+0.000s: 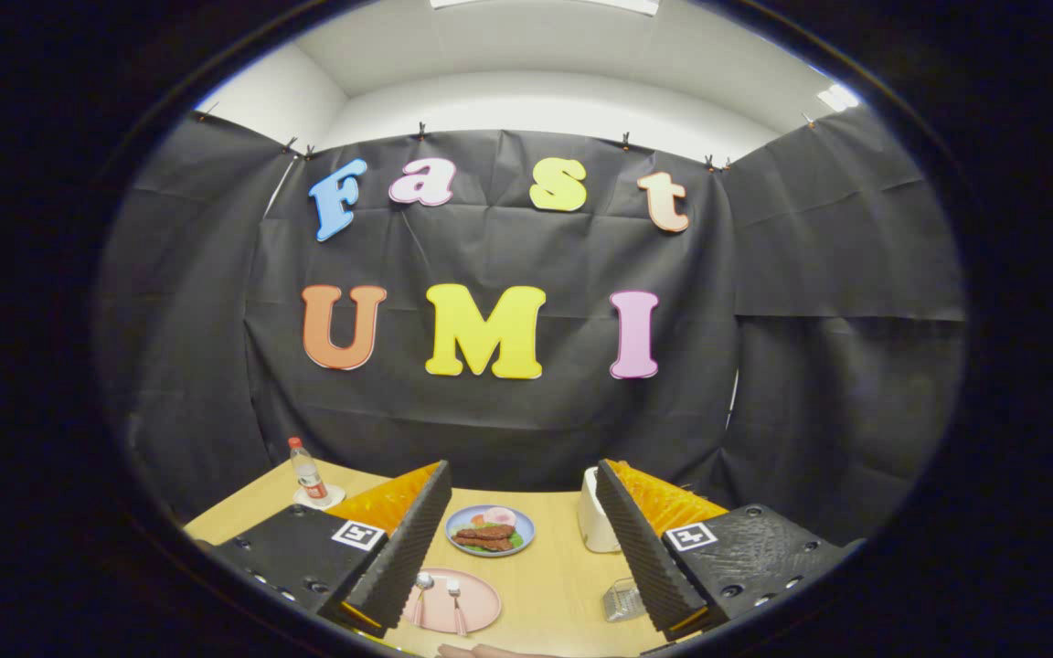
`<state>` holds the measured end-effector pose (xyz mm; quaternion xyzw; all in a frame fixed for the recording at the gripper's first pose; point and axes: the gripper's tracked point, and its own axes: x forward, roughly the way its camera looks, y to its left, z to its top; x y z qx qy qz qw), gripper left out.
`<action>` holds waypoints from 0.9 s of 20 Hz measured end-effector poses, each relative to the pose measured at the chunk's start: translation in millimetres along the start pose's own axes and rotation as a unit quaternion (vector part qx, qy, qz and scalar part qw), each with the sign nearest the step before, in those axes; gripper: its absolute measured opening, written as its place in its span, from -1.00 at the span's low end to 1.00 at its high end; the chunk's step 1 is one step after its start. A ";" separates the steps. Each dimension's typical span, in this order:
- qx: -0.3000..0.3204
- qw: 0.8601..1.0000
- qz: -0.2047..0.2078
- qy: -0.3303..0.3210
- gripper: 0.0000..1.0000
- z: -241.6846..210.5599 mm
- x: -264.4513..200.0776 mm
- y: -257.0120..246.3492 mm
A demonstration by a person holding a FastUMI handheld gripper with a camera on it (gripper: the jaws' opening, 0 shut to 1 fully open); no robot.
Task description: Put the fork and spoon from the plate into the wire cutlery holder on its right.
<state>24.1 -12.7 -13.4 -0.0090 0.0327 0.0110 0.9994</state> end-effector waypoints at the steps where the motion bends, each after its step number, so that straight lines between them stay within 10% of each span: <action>1: 0.000 1.000 0.001 0.003 0.91 -2.0 3.8 -1.3; 18: -0.038 0.971 0.087 0.218 0.91 -243.6 100.0 64.9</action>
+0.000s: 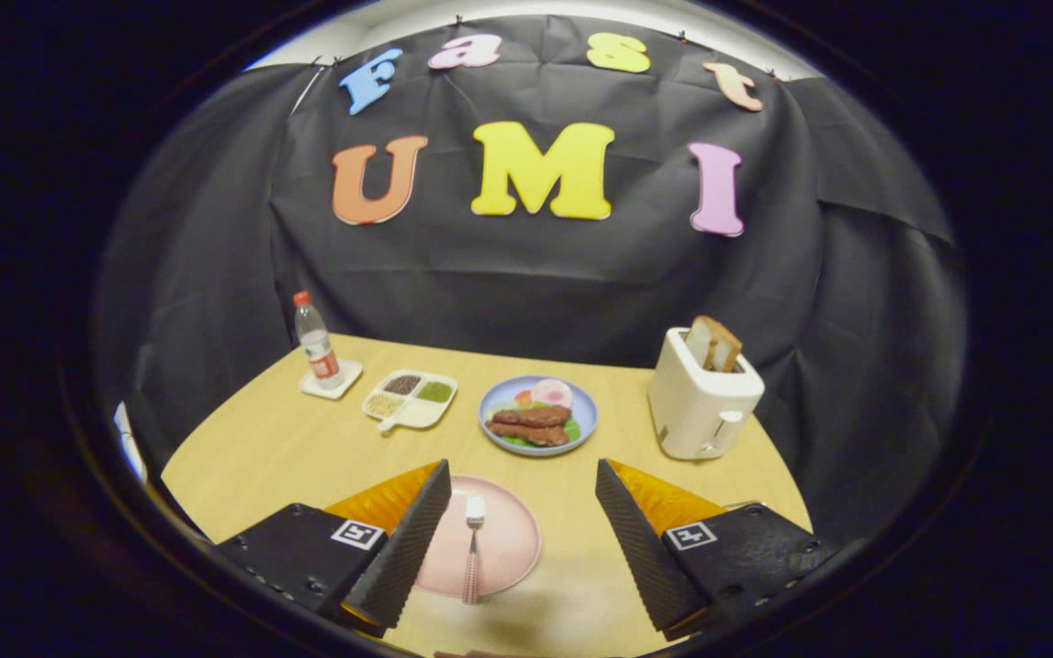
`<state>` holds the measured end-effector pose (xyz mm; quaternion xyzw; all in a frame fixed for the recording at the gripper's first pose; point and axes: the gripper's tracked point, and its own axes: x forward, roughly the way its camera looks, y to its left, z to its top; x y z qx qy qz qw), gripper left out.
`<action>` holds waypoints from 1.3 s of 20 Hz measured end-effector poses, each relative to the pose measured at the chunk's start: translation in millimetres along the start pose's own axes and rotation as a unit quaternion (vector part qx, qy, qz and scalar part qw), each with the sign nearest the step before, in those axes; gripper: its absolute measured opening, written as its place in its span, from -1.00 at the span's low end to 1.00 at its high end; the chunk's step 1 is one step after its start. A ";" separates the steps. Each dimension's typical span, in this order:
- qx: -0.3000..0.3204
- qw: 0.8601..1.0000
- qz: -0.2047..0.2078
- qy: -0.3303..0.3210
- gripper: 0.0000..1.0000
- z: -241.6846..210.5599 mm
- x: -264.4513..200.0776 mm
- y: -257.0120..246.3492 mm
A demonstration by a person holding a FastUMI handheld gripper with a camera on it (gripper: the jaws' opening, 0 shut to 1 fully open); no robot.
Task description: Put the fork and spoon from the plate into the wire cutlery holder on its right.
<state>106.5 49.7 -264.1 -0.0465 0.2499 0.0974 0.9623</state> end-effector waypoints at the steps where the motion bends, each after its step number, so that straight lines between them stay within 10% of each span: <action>1: -0.003 1.000 0.007 0.016 0.91 -13.8 11.7 5.7; 8: -0.017 0.993 0.030 0.114 0.82 -96.6 71.0 35.4; 17: 0.012 0.979 0.015 0.203 -0.52 -151.7 89.8 41.5; 26: 0.025 0.975 0.014 0.219 -0.97 -150.9 80.7 49.1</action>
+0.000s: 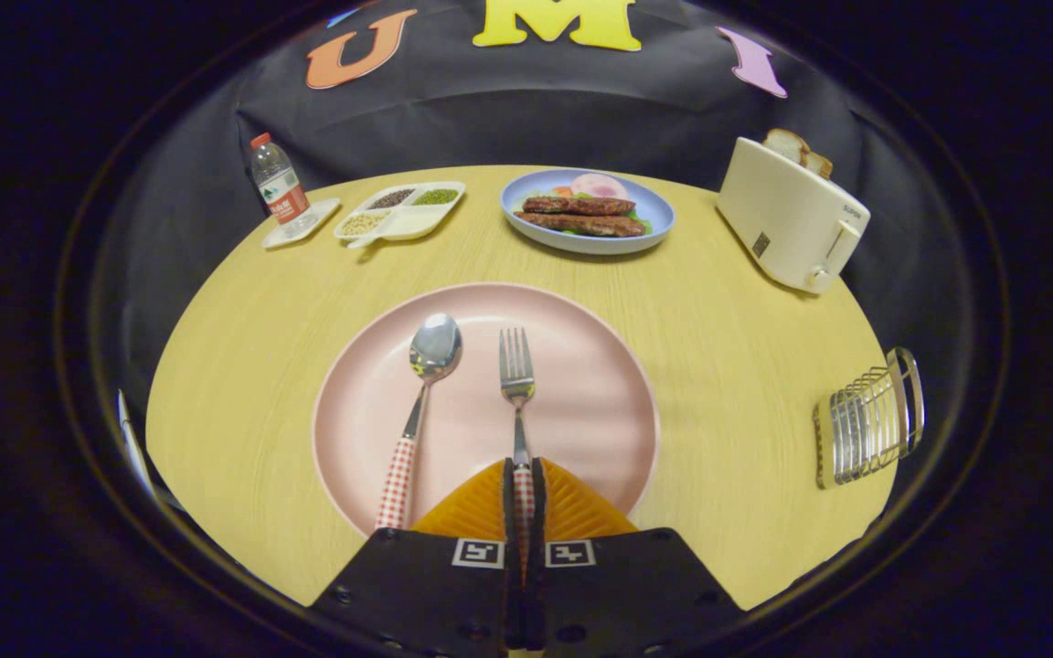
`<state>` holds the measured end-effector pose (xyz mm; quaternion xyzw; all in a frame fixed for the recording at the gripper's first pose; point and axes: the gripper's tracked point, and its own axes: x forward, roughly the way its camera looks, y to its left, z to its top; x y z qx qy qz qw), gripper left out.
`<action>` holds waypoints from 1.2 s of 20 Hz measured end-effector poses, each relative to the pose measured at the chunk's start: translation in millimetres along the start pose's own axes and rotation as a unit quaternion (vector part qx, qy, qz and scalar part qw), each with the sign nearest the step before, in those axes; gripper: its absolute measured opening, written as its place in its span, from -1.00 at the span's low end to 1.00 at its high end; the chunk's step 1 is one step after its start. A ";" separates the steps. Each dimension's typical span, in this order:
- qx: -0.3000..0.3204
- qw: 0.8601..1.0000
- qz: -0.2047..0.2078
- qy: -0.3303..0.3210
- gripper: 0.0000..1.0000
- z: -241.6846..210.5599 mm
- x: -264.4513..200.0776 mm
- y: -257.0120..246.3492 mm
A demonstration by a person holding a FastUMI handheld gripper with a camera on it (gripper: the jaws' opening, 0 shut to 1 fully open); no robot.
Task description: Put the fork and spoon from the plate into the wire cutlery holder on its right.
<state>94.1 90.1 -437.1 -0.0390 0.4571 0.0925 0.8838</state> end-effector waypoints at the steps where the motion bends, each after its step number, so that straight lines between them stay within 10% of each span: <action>1: -0.003 1.000 0.000 -0.004 -0.97 3.1 -7.2 -0.4; 24: 0.059 0.998 -0.030 0.009 -0.98 27.4 -220.4 -186.5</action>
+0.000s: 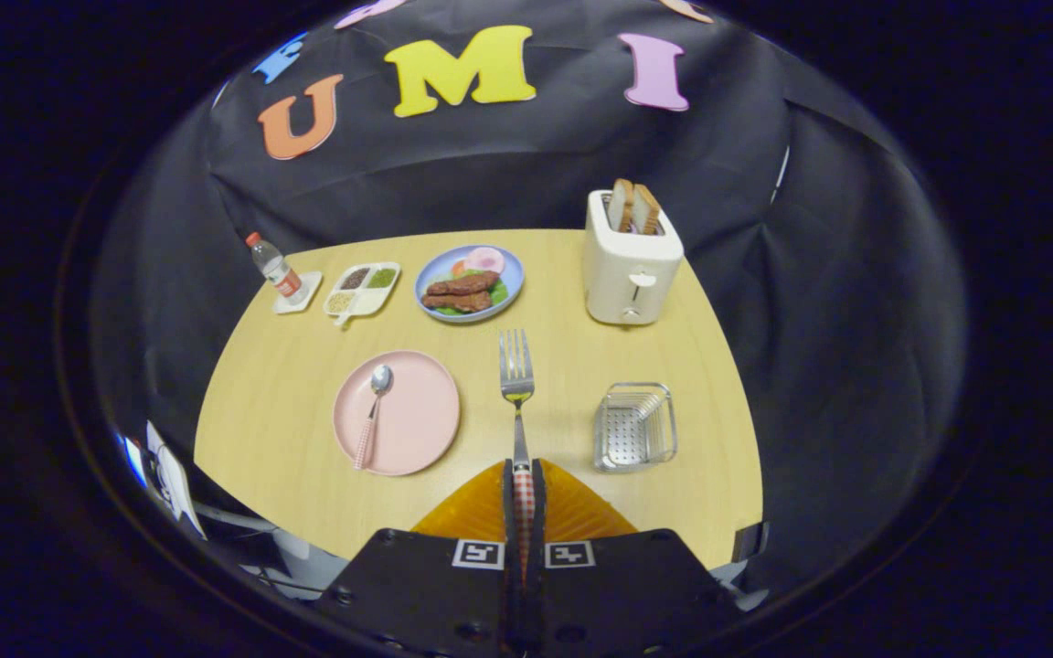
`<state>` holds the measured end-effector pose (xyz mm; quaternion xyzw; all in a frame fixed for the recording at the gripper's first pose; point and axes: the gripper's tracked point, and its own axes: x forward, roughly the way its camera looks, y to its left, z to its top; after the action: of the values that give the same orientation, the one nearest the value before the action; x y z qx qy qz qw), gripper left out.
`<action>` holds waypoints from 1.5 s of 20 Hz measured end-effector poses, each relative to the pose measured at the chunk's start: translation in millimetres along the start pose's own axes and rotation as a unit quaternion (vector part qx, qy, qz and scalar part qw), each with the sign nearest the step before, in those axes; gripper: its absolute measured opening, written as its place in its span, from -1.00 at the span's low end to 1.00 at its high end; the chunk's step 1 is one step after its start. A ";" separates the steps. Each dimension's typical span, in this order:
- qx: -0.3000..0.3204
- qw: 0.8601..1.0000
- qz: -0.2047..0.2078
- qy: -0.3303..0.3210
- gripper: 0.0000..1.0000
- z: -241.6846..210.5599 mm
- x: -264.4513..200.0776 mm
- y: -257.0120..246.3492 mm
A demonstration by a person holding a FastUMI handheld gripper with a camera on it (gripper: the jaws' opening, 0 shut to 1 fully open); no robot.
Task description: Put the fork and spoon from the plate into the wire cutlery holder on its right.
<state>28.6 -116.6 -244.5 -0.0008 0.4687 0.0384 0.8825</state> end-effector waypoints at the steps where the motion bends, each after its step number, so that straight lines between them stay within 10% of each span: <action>1: 0.005 1.000 -0.007 0.006 -0.97 0.2 -0.9 -13.4; 11: 0.040 0.992 -0.018 0.121 -0.95 -15.9 20.5 -76.3; 30: 0.019 0.932 -0.006 0.363 -0.95 -28.6 102.9 -92.8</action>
<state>68.7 -203.3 -348.8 -0.0004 0.7576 0.0216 0.6524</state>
